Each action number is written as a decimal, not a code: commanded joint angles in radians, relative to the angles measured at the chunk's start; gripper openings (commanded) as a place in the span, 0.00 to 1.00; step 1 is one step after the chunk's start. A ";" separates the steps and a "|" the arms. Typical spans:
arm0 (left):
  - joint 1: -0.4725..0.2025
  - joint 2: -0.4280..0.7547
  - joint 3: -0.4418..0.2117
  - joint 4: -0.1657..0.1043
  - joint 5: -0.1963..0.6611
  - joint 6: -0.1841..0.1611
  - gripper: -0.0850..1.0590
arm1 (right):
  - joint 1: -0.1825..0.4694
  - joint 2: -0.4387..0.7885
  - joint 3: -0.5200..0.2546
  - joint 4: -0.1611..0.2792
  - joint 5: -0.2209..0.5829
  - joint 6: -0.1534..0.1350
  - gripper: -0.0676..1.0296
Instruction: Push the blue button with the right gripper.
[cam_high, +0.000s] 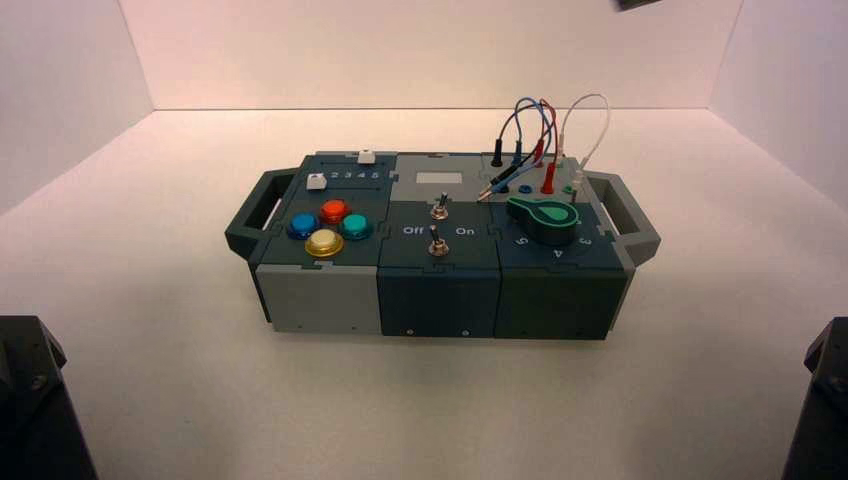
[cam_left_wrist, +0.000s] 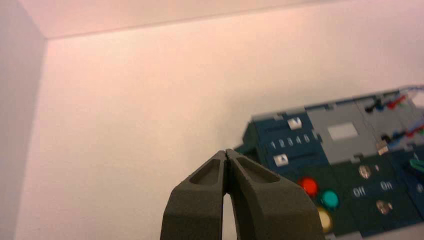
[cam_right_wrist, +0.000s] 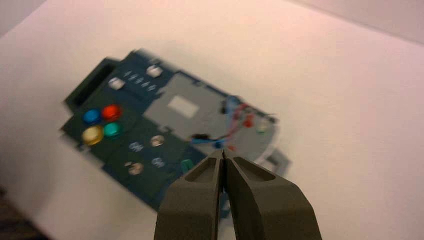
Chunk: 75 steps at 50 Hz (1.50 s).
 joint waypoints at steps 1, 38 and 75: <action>-0.009 0.031 -0.043 0.000 -0.005 0.003 0.05 | 0.066 0.083 -0.074 0.031 -0.005 -0.002 0.04; 0.032 0.149 -0.104 0.012 0.006 0.014 0.05 | 0.377 0.796 -0.571 0.067 0.166 -0.006 0.04; 0.044 0.186 -0.106 0.012 0.025 0.017 0.05 | 0.420 1.094 -0.798 0.225 0.258 -0.132 0.04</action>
